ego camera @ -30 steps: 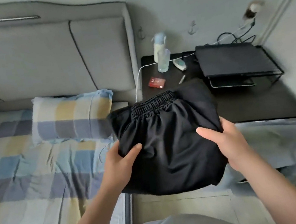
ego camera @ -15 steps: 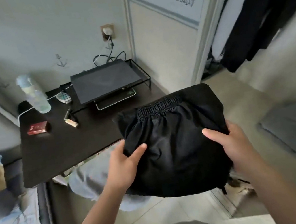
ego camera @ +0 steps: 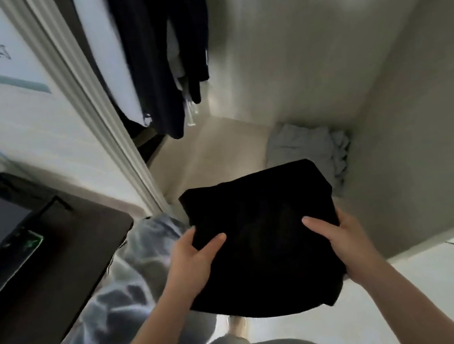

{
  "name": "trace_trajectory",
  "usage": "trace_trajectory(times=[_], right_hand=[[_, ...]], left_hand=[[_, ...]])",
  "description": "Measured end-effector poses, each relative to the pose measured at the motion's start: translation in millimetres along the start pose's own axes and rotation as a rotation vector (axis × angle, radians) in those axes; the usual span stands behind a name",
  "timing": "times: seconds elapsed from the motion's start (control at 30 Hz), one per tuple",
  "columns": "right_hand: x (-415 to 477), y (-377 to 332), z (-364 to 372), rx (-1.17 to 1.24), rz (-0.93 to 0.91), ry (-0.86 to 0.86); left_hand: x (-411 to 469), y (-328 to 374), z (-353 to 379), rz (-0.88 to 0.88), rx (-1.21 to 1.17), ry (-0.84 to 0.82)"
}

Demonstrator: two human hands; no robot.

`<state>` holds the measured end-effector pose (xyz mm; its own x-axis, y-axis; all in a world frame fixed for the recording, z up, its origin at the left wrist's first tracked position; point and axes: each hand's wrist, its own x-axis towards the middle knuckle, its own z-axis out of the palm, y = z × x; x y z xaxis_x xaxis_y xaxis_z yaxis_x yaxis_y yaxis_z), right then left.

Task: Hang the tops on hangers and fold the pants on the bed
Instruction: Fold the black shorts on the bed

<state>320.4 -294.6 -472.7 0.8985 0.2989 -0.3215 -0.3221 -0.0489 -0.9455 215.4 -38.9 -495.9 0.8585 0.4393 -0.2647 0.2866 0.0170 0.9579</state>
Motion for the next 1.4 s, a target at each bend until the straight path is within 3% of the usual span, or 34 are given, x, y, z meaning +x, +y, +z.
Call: trace_trajectory(times=[0.3,0.6,1.0,1.17,1.27,1.33,1.4], right_hand=[[91.0,3.9,-24.6,0.061,0.081,0.323],[207.2,29.5,-52.8,-0.007,0.069,0.616],[363.4,37.2,-124.0,-0.258,0.015,0.864],[397.4,60.7,-133.2,-0.618,0.265,0.795],[387.7,88.3,-107.3,-0.937,0.155,0.794],[372.7,116.2,-88.5,-1.036,0.125,0.685],[353.9,148.6,-77.0,-1.102,0.23,0.531]], left_hand=[[159.1,19.0,58.6,-0.024,0.145,-0.287],[300.9,6.5,127.0,0.025,0.307,-0.459],[459.3,-8.1,247.2,0.138,0.432,-0.452],[482.5,-36.6,266.0,0.064,0.819,-0.387],[458.9,-56.5,261.2,0.382,0.978,-0.198],[438.9,-78.1,254.4,0.609,1.004,-0.26],[422.6,-105.2,244.5,0.698,1.095,-0.426]])
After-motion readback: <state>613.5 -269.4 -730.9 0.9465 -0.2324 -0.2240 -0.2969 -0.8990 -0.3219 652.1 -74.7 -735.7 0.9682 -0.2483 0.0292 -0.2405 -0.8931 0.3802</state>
